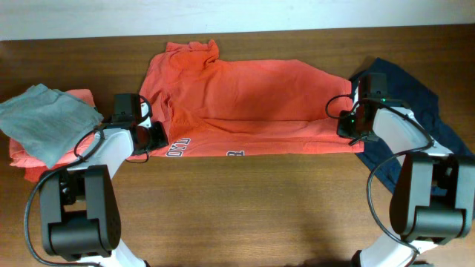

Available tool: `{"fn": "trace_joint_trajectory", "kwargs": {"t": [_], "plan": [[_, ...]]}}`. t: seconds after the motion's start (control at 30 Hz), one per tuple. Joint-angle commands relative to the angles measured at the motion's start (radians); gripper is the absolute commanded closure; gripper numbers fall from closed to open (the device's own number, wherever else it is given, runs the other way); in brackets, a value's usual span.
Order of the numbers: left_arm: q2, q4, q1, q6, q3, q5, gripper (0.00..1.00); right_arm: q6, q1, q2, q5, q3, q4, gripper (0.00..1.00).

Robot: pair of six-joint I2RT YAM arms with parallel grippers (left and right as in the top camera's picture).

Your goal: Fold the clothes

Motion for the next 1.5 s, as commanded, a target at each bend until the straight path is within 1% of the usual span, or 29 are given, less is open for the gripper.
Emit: {"fn": "trace_joint_trajectory", "kwargs": {"t": [0.0, 0.07, 0.1, 0.13, 0.17, 0.33, 0.53, 0.6, 0.63, 0.73, 0.8, 1.47], "plan": [[0.094, -0.016, -0.001, 0.001, -0.04, -0.003, 0.5, 0.03, -0.008, 0.041, 0.023, 0.001, 0.005, 0.65], [0.094, -0.016, -0.001, 0.001, -0.04, -0.003, 0.51, 0.03, -0.008, 0.057, 0.023, 0.001, 0.005, 0.66], [0.094, -0.016, -0.001, 0.001, -0.04, -0.003, 0.5, 0.03, -0.008, 0.058, 0.024, 0.001, 0.005, 0.75], [0.094, -0.016, -0.001, 0.001, -0.04, -0.003, 0.5, 0.03, -0.008, 0.058, 0.024, 0.001, 0.007, 0.89], [0.094, -0.016, -0.001, 0.001, -0.04, -0.003, 0.5, 0.03, -0.008, 0.058, 0.024, 0.002, 0.009, 0.96], [0.094, -0.017, -0.001, 0.001, -0.04, -0.003, 0.5, 0.042, -0.008, 0.043, 0.028, 0.037, -0.019, 0.96], [0.094, -0.017, -0.001, 0.001, -0.04, -0.003, 0.5, 0.041, -0.008, 0.009, 0.027, 0.127, -0.045, 0.96], [0.094, -0.017, -0.001, 0.001, -0.04, -0.003, 0.51, 0.041, -0.008, 0.009, 0.027, 0.148, -0.033, 0.96], [0.094, -0.017, -0.001, 0.001, -0.04, -0.003, 0.5, 0.041, -0.008, 0.009, 0.027, 0.162, 0.0, 0.96], [0.094, -0.017, -0.001, 0.001, -0.04, -0.003, 0.5, 0.042, -0.008, 0.01, 0.041, 0.164, 0.088, 0.94], [0.094, -0.017, -0.001, 0.001, -0.04, -0.003, 0.51, 0.066, -0.009, 0.011, 0.082, 0.164, 0.101, 0.92], [0.094, -0.019, -0.001, 0.001, -0.04, -0.004, 0.51, 0.071, -0.013, 0.011, 0.084, 0.164, 0.082, 0.91]]}}
